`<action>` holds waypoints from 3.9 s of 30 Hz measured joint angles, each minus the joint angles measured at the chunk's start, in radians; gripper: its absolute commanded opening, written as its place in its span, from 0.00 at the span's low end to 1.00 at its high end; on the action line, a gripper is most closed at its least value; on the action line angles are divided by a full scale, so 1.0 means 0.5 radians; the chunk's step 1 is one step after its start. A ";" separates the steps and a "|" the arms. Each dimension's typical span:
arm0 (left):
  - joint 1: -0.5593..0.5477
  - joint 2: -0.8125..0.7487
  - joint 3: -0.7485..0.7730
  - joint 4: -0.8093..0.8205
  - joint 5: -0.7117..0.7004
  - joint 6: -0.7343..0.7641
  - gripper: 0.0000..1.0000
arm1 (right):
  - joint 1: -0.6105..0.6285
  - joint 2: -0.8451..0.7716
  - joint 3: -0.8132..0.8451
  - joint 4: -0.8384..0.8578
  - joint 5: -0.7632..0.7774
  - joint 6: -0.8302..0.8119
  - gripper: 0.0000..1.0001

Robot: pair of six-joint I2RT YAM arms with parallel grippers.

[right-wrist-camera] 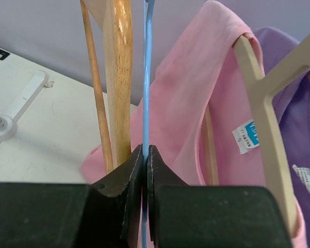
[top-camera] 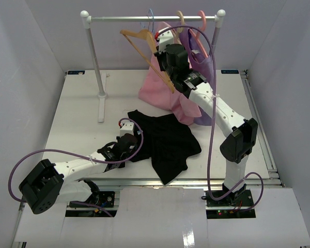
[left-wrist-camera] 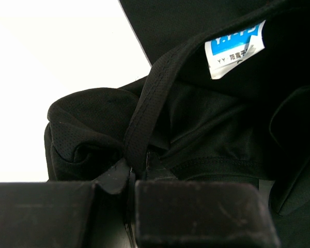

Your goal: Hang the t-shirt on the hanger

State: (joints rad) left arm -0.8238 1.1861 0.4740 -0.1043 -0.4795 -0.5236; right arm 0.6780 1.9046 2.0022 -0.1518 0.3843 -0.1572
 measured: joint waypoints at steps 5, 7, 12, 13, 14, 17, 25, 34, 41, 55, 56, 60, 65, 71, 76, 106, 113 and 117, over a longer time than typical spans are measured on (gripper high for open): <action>0.000 0.003 0.001 0.000 0.007 0.000 0.00 | 0.001 -0.004 0.102 -0.083 0.065 -0.021 0.08; -0.001 0.003 0.001 0.000 0.010 0.000 0.00 | 0.001 -0.028 0.100 -0.101 0.085 -0.025 0.08; 0.000 0.003 0.001 0.000 0.010 0.000 0.00 | 0.001 -0.154 0.012 -0.180 0.123 -0.022 0.08; 0.000 0.003 0.001 0.000 0.010 0.000 0.00 | 0.001 -0.176 0.002 -0.199 0.125 -0.017 0.08; 0.000 0.003 0.001 0.000 0.010 0.000 0.00 | 0.001 -0.199 -0.007 -0.219 0.127 -0.013 0.08; 0.000 0.003 0.001 0.000 0.010 0.000 0.00 | 0.007 -0.280 -0.039 -0.318 0.155 0.015 0.08; 0.000 -0.057 0.001 -0.013 0.005 -0.061 0.00 | 0.023 -0.697 -0.358 -0.603 0.176 0.126 0.08; 0.009 -0.200 0.246 -0.231 0.033 -0.213 0.00 | 0.025 -1.462 -0.745 -0.918 -0.091 0.304 0.08; 0.025 -0.287 0.484 -0.450 0.064 -0.281 0.00 | 0.025 -2.122 -1.493 -0.978 -0.390 0.521 0.08; 0.096 -0.249 0.536 -0.640 0.085 -0.272 0.00 | 0.027 -2.992 -2.210 -1.051 -1.156 0.707 0.08; 0.103 -0.229 0.544 -0.642 0.086 -0.269 0.00 | 0.027 -3.037 -2.209 -1.060 -1.190 0.708 0.08; 0.118 -0.156 0.589 -0.643 0.094 -0.258 0.00 | 0.027 -3.138 -2.181 -1.134 -1.270 0.709 0.08; 0.126 -0.129 0.644 -0.645 0.119 -0.251 0.00 | 0.027 -3.148 -2.141 -1.226 -1.320 0.684 0.08; 0.126 -0.187 0.685 -0.663 0.182 -0.238 0.00 | 0.027 -3.123 -2.214 -1.177 -1.408 0.670 0.08; 0.126 -0.252 0.716 -0.686 0.217 -0.219 0.00 | 0.027 -2.999 -2.327 -1.063 -1.483 0.682 0.08; 0.128 -0.333 1.319 -0.766 1.165 0.222 0.00 | 0.102 -2.291 -2.663 0.209 -1.759 0.858 0.08; 0.131 -0.342 1.347 -0.839 1.433 0.264 0.00 | 0.167 -2.233 -2.825 0.628 -1.692 0.946 0.08; 0.131 -0.301 1.347 -0.853 1.600 0.261 0.07 | 0.199 -2.179 -2.903 0.828 -1.667 0.986 0.08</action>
State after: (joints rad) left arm -0.7582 1.0355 1.1473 -0.5306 0.3205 -0.3931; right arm 0.7776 0.8153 0.5508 0.2620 -0.4492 0.3359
